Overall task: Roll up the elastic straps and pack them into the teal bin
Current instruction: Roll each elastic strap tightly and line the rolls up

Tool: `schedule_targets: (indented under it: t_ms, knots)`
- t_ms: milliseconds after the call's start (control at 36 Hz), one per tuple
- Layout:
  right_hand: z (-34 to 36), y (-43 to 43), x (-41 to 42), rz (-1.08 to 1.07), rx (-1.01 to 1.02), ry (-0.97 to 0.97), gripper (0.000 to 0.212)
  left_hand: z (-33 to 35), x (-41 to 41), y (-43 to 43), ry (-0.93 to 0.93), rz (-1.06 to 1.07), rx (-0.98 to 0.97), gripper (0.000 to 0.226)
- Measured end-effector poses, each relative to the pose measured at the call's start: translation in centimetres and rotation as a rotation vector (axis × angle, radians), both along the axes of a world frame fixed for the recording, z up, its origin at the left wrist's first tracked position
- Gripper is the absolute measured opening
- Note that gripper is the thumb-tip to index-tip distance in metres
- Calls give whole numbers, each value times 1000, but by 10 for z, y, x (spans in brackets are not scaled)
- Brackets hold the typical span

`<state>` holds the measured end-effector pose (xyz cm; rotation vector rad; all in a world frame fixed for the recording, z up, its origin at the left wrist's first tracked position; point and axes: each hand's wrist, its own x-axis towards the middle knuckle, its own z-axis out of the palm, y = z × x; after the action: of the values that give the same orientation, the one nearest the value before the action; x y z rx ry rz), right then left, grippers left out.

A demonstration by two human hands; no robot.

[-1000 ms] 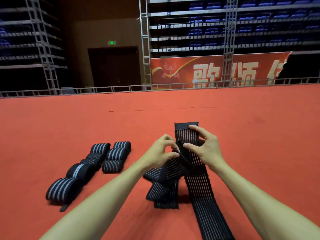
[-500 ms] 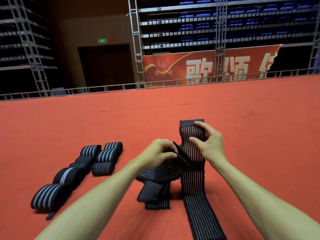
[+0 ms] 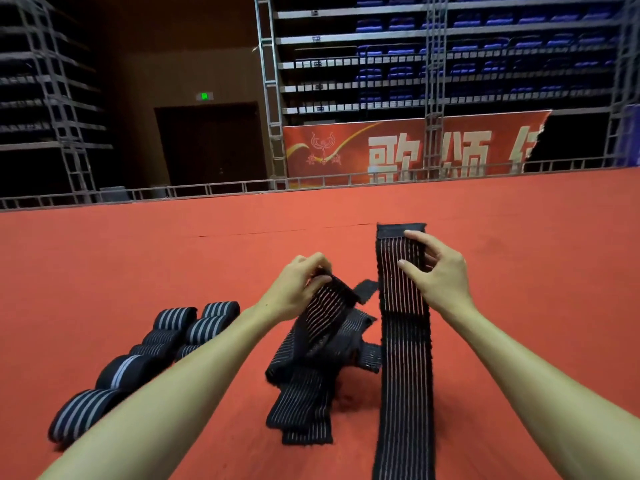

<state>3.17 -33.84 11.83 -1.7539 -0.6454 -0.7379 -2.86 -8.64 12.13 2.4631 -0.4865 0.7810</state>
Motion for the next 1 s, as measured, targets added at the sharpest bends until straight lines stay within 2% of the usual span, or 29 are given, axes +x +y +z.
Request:
schedule_targets:
  t_ms: [139, 222, 639, 750, 1000]
  knots:
    - [28, 4, -5, 35, 22, -26, 33, 26, -3, 5, 45, -81, -245, 23]
    - [41, 7, -7, 66, 7, -24, 30, 39, -7, 9, 69, -83, -320, 21]
    - [67, 36, -13, 140, 4, -20, 35, 61, -16, 19, 182, -61, -214, 15]
    - [64, 37, -14, 130, -4, -11, 37, 60, -16, 14, 166, -85, -239, 10]
    - [49, 42, -16, 8, -61, 7, 57, 58, -16, 5, 174, -149, -306, 7]
